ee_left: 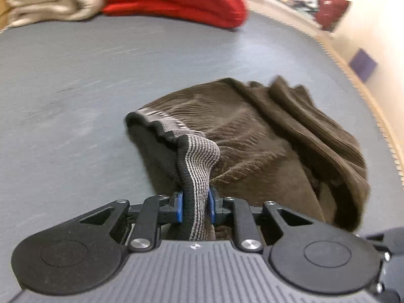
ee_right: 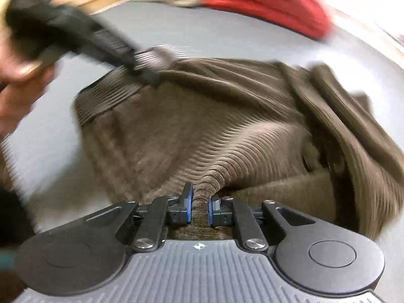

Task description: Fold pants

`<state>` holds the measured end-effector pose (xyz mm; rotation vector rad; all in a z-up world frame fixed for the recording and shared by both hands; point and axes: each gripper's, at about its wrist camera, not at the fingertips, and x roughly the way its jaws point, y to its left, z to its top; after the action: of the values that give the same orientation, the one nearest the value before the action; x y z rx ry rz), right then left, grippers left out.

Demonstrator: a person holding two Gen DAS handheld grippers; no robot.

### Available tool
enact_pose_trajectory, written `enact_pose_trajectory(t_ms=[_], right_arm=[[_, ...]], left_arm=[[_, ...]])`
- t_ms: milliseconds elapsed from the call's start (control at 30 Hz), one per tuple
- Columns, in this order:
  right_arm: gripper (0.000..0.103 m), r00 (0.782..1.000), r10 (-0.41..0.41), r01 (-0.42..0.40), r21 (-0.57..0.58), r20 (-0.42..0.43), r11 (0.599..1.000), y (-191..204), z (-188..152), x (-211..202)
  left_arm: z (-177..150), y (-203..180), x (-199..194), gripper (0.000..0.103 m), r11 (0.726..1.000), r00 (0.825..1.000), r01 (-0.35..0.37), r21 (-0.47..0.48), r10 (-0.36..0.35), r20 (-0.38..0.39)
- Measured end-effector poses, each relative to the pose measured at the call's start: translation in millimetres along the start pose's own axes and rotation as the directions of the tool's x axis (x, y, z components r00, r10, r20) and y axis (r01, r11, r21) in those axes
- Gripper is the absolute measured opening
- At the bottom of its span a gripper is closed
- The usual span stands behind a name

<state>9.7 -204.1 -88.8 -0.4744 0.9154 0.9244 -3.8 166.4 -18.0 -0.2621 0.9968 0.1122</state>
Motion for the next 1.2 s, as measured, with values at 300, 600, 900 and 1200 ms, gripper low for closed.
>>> enact_pose_trajectory(t_ms=[300, 600, 900, 1200], right_arm=[[0.014, 0.993, 0.11, -0.114, -0.093, -0.054, 0.989, 66, 33, 27], [0.044, 0.99, -0.055, 0.044, 0.08, 0.133, 0.996, -9, 35, -35], [0.031, 0.943, -0.33, 0.332, 0.143, -0.038, 0.932, -39, 6, 21], [0.01, 0.79, -0.611, 0.505, 0.526, 0.037, 0.684, -139, -52, -118]], left_arm=[[2, 45, -14, 0.06, 0.947, 0.948, -0.316, -0.055, 0.313, -0.057], [21, -29, -4, 0.076, 0.991, 0.989, -0.132, 0.037, 0.13, 0.064], [5, -58, 27, 0.076, 0.996, 0.998, -0.069, 0.061, 0.069, 0.007], [2, -94, 36, 0.076, 0.994, 1.0, -0.009, 0.105, 0.008, 0.01]])
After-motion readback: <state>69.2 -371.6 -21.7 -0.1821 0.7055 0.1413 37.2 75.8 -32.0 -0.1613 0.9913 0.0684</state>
